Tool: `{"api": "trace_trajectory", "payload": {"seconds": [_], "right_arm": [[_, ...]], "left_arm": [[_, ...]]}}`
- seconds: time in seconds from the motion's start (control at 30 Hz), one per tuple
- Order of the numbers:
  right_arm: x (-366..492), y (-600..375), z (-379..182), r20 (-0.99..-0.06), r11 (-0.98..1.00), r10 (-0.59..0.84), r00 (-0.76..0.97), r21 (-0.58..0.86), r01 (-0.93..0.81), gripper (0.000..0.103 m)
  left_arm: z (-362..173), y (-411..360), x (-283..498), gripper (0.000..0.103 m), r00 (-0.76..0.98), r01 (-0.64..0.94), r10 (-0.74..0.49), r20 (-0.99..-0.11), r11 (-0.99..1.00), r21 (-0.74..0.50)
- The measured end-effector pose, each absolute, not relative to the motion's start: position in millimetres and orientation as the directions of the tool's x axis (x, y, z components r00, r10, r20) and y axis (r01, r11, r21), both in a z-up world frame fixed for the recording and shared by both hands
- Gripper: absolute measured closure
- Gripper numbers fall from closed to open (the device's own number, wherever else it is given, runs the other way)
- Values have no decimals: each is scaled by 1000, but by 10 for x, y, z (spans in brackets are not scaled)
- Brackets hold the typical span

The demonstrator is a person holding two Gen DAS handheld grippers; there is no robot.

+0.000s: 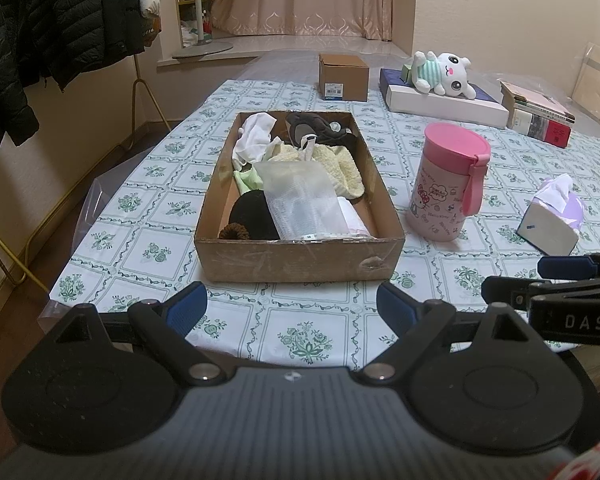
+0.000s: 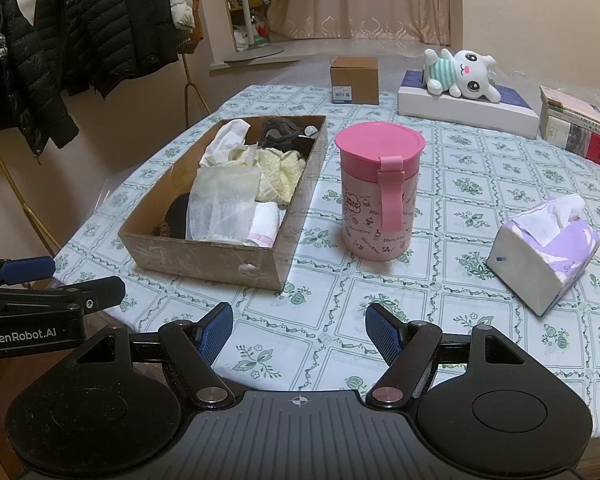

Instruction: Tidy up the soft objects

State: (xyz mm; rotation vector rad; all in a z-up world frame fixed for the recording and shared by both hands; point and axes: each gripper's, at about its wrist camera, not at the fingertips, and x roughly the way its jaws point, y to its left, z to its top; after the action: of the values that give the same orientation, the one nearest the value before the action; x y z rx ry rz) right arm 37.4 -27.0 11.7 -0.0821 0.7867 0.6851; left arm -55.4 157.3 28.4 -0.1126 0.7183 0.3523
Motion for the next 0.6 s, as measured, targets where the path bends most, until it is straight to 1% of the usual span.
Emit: {"api": "trace_trajectory", "payload": {"seconds": [0.6], "right_arm": [[374, -268, 122, -676, 783, 537, 504, 177, -597, 30]], "left_arm": [[307, 1567, -542, 12, 711, -332, 256, -655, 943, 8]]}}
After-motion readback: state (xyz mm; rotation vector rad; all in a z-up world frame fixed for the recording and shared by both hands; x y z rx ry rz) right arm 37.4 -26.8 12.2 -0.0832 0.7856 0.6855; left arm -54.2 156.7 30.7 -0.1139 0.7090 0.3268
